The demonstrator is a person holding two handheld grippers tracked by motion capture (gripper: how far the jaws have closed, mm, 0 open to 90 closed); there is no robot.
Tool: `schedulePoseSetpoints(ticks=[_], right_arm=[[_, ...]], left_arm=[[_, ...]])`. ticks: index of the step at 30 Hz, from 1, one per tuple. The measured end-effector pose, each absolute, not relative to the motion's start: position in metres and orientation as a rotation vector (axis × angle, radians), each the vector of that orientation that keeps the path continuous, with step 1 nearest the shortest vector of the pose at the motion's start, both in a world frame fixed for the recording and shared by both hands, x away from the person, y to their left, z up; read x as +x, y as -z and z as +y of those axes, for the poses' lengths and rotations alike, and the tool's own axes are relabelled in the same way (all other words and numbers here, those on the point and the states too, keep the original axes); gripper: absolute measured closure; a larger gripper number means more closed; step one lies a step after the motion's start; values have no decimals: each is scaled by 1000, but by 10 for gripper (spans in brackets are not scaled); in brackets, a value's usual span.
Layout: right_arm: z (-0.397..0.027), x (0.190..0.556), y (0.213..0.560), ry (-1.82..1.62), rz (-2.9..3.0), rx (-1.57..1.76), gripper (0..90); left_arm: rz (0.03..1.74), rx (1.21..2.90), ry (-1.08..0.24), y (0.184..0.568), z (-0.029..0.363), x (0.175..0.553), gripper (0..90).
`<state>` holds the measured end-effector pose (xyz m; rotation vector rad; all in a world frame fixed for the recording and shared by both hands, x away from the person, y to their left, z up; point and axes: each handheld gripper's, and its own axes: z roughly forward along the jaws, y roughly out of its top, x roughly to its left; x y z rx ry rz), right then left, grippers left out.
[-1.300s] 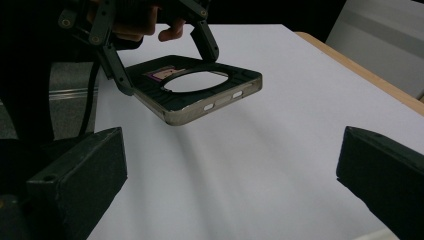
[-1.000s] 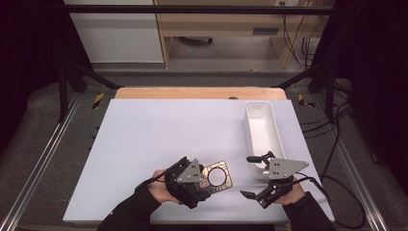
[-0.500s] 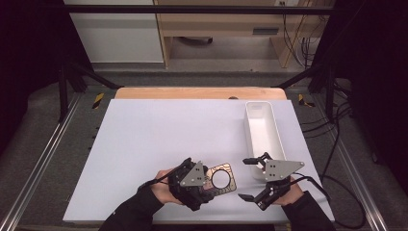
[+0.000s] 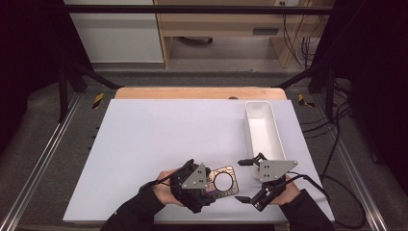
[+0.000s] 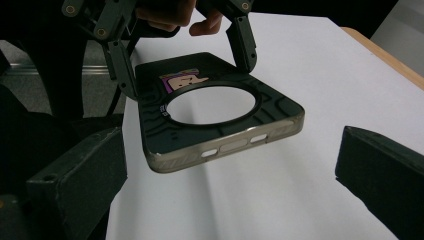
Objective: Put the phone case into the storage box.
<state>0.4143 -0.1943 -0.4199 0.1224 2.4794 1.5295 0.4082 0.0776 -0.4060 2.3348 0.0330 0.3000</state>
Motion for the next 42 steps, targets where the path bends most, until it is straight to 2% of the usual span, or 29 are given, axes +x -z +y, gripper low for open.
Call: schedulePoseSetpoints(ticks=[42], right_arm=[[-169,422,422,-1505,2605,-25,36]], left_arm=[[-20,2325,-245,405,70,407,116]])
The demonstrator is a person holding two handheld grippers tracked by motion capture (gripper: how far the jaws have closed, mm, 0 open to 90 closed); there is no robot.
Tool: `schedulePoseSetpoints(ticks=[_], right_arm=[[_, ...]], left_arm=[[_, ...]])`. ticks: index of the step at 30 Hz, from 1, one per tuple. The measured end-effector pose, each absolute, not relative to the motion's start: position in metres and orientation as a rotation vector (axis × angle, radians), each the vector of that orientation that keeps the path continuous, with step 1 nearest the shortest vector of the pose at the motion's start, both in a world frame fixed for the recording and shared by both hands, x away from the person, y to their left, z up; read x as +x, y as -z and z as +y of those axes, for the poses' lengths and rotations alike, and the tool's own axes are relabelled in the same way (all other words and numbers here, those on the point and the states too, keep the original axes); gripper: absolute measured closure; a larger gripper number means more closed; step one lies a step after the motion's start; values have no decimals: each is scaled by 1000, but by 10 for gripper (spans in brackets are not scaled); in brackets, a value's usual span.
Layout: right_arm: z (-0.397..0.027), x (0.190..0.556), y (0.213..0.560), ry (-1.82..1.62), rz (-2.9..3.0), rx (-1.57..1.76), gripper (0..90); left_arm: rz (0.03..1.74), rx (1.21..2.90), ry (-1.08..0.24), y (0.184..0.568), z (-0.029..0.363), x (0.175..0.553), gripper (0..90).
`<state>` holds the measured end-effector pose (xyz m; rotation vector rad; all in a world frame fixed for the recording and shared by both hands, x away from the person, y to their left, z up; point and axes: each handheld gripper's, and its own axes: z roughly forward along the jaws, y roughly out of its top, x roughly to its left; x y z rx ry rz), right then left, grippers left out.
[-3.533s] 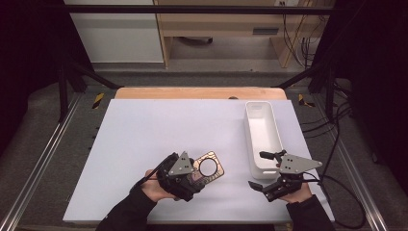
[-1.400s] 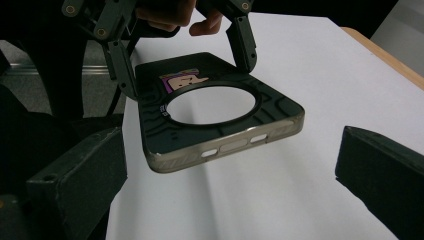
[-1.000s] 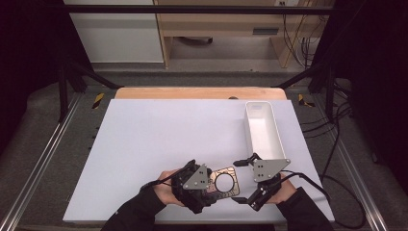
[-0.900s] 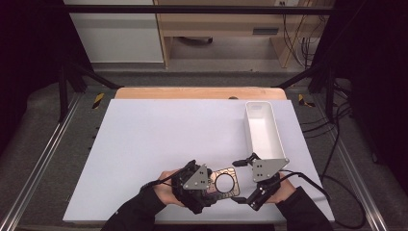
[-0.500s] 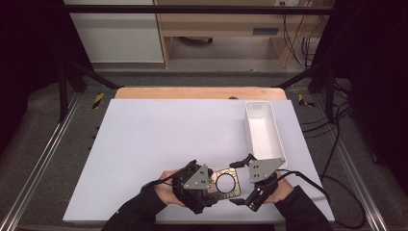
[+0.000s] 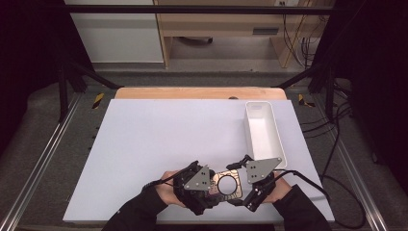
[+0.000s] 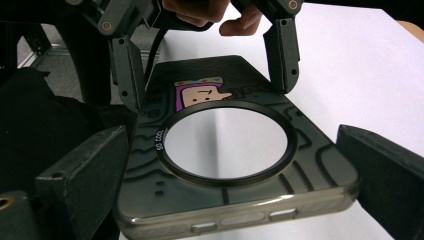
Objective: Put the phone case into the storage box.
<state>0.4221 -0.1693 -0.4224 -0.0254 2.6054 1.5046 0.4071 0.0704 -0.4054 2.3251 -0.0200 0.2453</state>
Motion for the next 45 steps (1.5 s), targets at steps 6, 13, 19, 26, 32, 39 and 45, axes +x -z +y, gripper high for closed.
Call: schedulePoseSetpoints(ticks=[6,13,19,26,32,39,45], right_arm=[[-168,422,423,-1509,2619,-48,59],[-169,422,423,-1519,2639,-82,106],[-169,422,423,-1517,2648,-92,111],[-169,422,422,-1507,2661,-94,116],[-169,422,422,-1503,2673,-89,118],[-169,422,422,-1509,2685,-74,121],[-168,422,422,-1504,2698,-63,123]], left_arm=[[-29,2325,-231,406,70,407,116],[-36,2322,-217,406,70,407,115],[-41,2322,-214,407,70,407,115],[-41,2323,-201,408,70,408,115],[-44,2324,-194,409,70,408,115],[-45,2323,-183,409,70,409,114],[-42,2329,-176,410,69,409,113]])
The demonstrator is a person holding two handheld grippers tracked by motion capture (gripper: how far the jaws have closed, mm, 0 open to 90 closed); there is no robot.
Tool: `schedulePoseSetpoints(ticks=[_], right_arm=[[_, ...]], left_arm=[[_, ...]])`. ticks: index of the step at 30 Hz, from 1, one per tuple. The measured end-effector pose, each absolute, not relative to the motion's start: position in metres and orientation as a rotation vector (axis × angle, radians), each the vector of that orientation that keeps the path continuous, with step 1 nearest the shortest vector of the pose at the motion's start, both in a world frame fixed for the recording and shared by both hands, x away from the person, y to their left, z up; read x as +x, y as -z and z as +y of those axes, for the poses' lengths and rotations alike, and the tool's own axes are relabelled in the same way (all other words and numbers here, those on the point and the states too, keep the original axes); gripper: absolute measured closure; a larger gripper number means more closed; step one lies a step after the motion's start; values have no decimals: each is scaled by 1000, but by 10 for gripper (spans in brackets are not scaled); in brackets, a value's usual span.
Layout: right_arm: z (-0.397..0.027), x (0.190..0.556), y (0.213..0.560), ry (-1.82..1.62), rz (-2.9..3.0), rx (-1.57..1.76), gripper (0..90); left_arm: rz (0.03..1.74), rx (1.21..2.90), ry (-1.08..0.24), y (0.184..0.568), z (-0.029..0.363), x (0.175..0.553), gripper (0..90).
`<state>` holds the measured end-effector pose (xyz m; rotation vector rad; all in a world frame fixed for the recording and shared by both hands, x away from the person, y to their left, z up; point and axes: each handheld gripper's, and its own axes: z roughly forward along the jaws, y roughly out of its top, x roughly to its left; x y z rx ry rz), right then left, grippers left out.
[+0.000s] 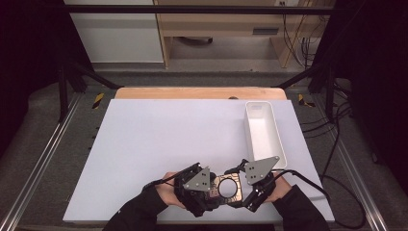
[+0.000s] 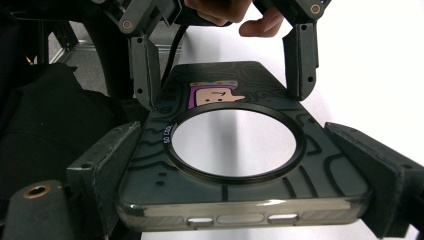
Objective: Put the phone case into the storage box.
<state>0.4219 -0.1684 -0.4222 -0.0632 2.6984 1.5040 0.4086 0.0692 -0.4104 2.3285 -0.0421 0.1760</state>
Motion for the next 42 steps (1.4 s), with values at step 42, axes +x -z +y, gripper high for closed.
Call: schedulePoseSetpoints(ticks=[42], right_arm=[[-176,425,388,-1341,2727,-19,122]], left_arm=[[171,2399,-180,405,98,418,0]])
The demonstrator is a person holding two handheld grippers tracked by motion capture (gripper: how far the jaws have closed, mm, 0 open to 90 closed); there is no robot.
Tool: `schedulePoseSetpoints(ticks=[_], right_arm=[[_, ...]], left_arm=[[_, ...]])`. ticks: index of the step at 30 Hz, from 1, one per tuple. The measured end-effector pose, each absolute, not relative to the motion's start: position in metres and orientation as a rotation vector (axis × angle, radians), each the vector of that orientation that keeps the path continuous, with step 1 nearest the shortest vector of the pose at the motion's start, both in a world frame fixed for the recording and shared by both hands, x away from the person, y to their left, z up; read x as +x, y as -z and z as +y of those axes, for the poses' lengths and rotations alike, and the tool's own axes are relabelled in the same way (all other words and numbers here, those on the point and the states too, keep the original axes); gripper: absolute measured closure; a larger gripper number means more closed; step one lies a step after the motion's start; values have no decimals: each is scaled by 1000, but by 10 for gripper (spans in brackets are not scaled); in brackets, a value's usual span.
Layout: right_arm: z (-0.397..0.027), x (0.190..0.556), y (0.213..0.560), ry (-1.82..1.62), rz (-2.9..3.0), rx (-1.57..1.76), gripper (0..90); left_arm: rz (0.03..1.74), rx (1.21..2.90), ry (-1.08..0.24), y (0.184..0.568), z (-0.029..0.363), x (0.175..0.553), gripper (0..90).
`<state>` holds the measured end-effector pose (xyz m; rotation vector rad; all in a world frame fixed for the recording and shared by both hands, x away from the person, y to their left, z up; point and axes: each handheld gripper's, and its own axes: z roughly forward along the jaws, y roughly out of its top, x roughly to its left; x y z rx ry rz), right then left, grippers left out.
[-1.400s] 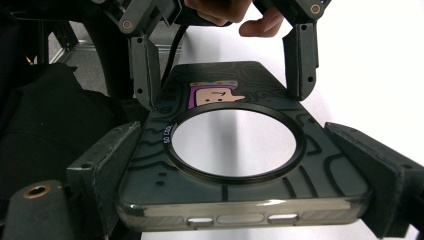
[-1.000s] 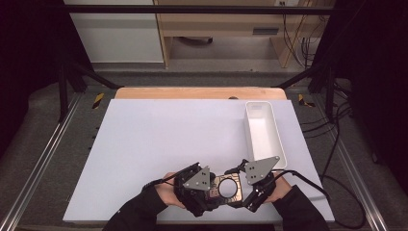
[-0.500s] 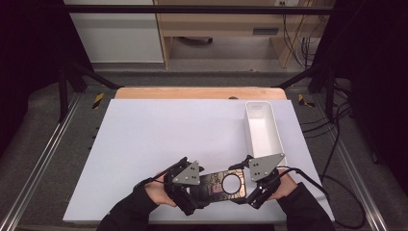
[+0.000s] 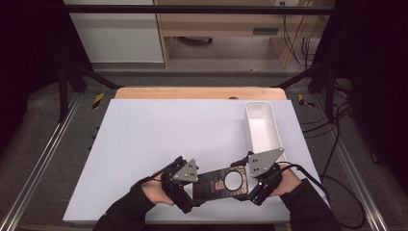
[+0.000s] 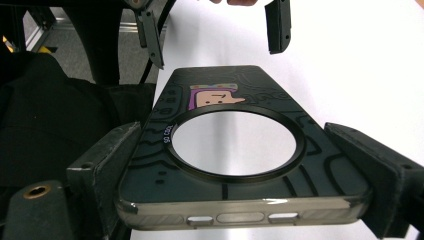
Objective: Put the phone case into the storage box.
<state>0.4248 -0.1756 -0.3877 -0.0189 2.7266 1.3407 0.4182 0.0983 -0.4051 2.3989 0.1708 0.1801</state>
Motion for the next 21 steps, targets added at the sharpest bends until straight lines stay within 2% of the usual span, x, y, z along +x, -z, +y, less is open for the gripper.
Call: schedulePoseSetpoints(ticks=[21], right_arm=[[-158,427,372,-1148,2816,-41,122]], left_arm=[[182,2469,-156,409,84,426,0]])
